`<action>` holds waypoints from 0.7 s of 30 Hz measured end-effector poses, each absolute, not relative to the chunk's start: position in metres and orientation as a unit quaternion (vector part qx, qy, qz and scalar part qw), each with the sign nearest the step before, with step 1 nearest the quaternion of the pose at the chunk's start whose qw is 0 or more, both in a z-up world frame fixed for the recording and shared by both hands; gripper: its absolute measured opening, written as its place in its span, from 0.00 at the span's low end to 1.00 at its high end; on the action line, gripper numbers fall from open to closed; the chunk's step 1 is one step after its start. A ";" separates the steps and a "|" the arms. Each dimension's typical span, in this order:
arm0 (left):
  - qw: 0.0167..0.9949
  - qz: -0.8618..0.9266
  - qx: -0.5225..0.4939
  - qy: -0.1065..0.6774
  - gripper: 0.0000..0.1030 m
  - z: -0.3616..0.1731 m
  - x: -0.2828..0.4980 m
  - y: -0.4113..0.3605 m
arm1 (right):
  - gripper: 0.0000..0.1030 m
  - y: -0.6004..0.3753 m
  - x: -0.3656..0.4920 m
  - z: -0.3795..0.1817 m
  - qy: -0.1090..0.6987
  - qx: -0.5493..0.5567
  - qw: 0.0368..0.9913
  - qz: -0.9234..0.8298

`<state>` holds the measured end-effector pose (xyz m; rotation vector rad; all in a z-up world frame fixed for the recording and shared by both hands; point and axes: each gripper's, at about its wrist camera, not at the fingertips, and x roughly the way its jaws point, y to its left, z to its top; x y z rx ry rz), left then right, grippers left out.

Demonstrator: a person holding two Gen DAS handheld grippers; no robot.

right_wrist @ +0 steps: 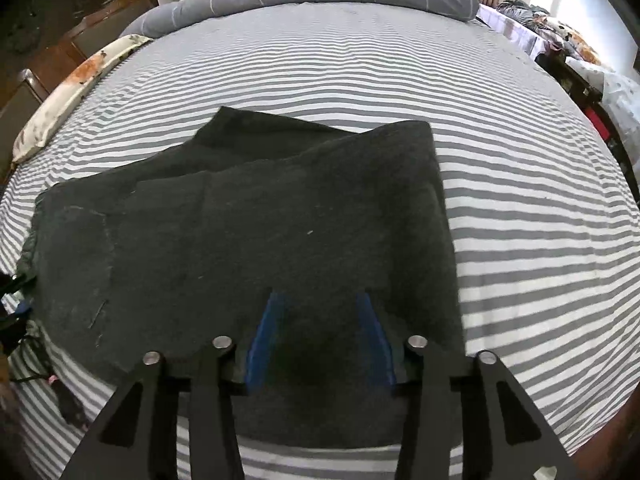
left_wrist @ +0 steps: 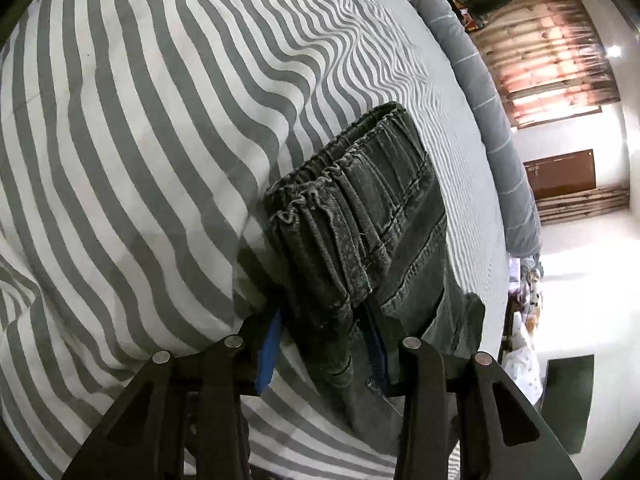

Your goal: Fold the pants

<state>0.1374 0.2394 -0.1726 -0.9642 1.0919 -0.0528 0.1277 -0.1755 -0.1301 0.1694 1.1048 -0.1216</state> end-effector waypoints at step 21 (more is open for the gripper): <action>0.721 -0.015 -0.507 0.473 0.54 -0.174 0.142 0.256 | 0.52 -0.159 0.111 -0.129 0.521 0.088 0.848 -0.039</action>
